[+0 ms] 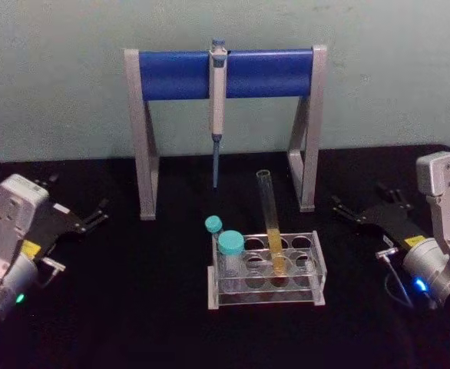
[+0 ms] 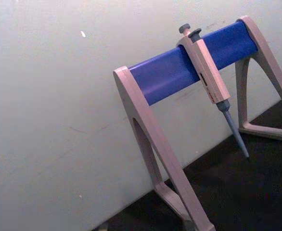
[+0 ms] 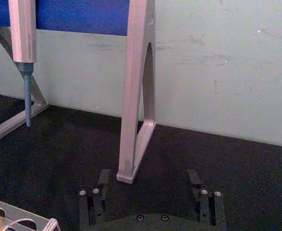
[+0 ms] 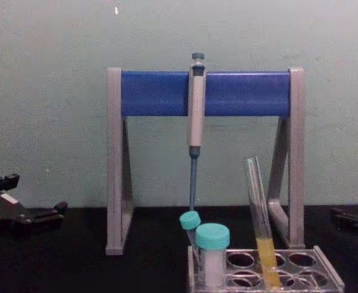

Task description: Pick up the test tube from the test tube rack, shake it, then place it back into the test tube rack.

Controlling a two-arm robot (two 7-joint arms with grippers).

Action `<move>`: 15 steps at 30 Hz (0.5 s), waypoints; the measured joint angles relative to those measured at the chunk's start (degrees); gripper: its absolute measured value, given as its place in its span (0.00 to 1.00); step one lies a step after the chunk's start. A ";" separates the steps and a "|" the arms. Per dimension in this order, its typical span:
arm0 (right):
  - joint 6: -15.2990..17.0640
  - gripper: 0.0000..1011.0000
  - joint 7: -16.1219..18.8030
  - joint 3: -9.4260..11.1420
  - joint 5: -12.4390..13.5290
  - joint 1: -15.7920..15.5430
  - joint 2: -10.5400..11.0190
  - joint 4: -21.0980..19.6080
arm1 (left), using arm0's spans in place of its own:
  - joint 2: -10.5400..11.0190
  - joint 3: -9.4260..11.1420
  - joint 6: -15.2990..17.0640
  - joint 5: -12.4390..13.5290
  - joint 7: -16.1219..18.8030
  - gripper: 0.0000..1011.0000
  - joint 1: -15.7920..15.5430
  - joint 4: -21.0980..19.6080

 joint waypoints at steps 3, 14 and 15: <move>0.00 0.99 0.00 0.00 0.00 0.00 0.00 0.00 | 0.00 0.00 0.00 0.00 0.00 0.99 0.00 0.00; 0.01 0.99 0.00 0.00 0.00 0.00 0.00 0.00 | 0.00 0.00 0.00 0.00 0.00 0.99 0.00 0.00; 0.01 0.99 0.00 0.00 0.00 0.00 0.00 0.00 | 0.00 0.00 0.00 0.00 0.00 0.99 0.00 0.00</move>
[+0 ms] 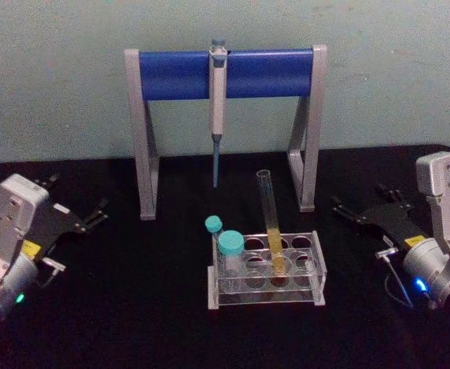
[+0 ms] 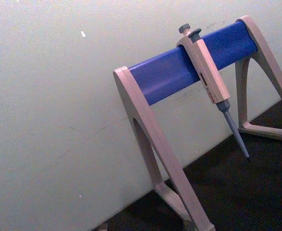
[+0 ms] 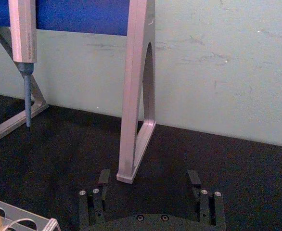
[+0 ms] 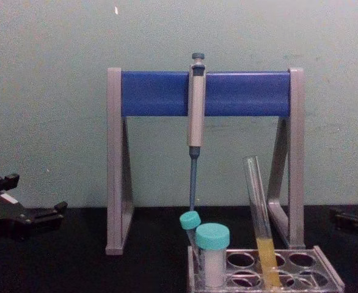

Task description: Pick up the test tube from the test tube rack, shake it, then place it back into the test tube rack.

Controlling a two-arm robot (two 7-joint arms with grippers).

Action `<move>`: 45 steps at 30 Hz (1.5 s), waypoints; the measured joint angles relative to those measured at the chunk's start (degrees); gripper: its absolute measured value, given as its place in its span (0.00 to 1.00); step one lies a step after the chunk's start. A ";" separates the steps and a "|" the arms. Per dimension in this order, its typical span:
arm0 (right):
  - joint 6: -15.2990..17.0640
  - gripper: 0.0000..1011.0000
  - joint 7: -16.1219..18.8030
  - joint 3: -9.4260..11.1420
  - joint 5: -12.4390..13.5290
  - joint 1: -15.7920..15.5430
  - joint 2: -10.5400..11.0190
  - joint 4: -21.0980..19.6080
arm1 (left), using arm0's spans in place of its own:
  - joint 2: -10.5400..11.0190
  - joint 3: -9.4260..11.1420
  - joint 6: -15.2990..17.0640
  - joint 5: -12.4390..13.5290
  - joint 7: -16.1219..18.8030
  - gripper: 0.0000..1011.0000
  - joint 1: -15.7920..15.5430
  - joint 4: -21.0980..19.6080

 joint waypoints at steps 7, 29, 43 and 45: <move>0.00 0.99 0.00 0.00 0.00 0.00 0.00 0.00 | 0.00 0.00 0.00 0.00 0.00 0.99 0.00 0.00; 0.00 0.99 0.00 0.00 0.00 0.00 0.00 0.00 | 0.00 0.00 0.00 0.00 0.00 0.99 0.00 0.00; 0.00 0.99 0.00 0.00 0.00 0.00 0.00 0.00 | 0.00 0.00 0.00 0.00 0.00 0.99 0.00 0.00; 0.00 0.99 0.00 0.00 0.00 0.00 0.00 0.00 | 0.00 0.00 0.00 0.00 0.00 0.99 0.00 0.00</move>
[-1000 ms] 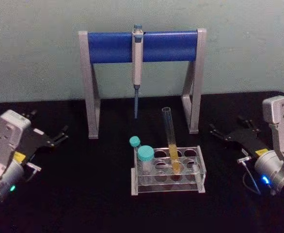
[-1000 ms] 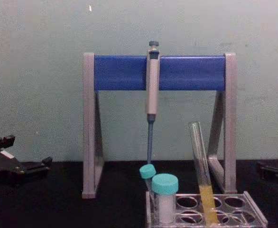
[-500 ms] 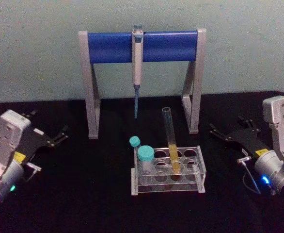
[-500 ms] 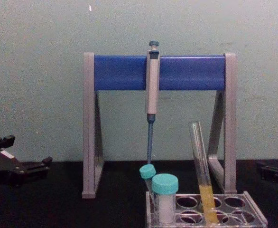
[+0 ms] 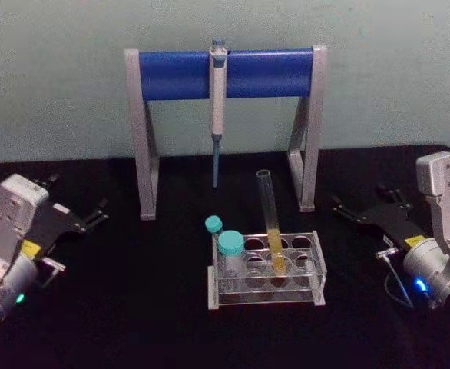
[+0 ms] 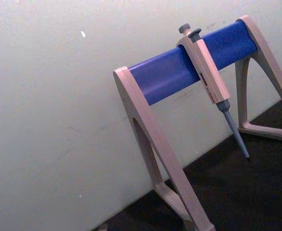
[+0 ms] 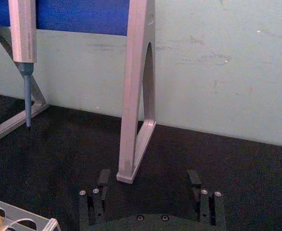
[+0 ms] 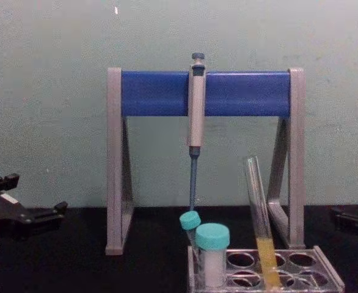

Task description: Pick up the test tube from the test tube rack, shake it, then place it back into the test tube rack.

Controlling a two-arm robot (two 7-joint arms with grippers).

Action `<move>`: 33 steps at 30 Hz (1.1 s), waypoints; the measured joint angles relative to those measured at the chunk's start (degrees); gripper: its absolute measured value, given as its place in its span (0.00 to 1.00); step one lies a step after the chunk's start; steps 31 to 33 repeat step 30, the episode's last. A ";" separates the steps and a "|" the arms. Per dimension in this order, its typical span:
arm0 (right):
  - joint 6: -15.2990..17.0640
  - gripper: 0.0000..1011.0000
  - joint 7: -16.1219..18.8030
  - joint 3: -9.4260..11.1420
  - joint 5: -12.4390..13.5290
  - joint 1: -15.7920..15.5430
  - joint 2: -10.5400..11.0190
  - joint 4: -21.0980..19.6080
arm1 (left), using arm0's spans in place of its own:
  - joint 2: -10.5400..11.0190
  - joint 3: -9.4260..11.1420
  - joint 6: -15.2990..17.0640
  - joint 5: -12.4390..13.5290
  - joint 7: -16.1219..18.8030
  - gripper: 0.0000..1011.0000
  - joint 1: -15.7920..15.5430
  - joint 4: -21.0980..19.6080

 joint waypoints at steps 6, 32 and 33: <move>0.00 0.99 0.00 0.00 0.00 0.00 0.00 0.00 | 0.00 0.00 0.00 0.00 0.00 0.99 0.00 0.00; 0.00 0.99 0.00 0.00 0.00 0.00 0.00 0.00 | 0.00 0.00 0.00 0.00 0.00 0.99 0.00 0.00; 0.00 0.99 0.00 0.00 0.00 0.00 0.00 0.00 | 0.00 0.00 0.00 0.00 0.00 0.99 0.00 0.00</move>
